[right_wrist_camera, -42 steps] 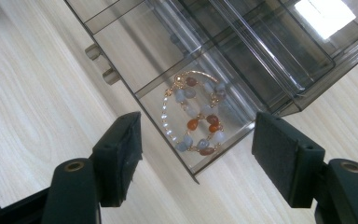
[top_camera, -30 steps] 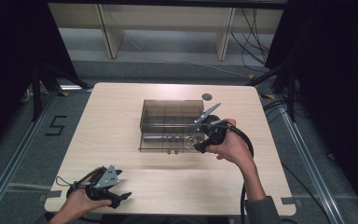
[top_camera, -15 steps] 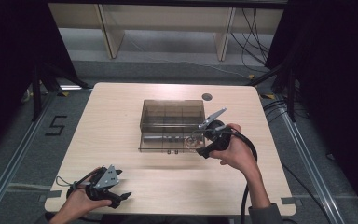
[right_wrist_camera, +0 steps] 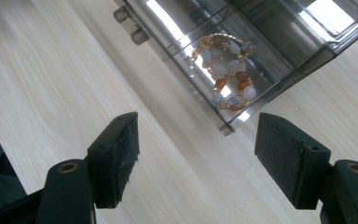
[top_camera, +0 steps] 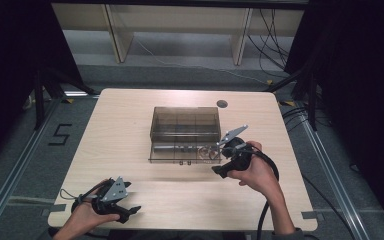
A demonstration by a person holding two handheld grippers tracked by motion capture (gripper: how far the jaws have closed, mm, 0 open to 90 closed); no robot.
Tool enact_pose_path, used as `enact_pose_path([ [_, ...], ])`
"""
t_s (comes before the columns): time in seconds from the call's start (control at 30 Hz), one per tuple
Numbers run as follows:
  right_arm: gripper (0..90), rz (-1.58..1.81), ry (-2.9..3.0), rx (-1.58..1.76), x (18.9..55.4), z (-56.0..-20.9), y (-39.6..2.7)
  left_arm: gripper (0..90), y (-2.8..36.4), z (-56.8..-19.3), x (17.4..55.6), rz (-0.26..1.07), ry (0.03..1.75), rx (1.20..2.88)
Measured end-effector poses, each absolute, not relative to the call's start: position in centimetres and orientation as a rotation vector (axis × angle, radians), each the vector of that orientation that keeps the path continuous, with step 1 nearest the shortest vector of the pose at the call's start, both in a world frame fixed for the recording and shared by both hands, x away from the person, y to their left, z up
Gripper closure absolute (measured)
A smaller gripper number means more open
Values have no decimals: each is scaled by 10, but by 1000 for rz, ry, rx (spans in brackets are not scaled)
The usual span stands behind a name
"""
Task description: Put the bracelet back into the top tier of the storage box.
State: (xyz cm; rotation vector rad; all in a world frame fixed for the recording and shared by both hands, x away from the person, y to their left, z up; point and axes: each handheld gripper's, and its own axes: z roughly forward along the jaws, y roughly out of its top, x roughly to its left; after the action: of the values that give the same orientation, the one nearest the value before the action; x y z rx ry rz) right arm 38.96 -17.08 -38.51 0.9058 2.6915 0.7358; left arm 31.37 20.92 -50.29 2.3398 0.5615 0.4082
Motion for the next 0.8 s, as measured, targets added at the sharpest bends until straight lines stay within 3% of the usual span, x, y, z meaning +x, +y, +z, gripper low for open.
enact_pose_path([
  [0.8, 288, 870, 2591, 965, 363, -415, -187, 160, 209, -503, 314, 403, 563, 2340],
])
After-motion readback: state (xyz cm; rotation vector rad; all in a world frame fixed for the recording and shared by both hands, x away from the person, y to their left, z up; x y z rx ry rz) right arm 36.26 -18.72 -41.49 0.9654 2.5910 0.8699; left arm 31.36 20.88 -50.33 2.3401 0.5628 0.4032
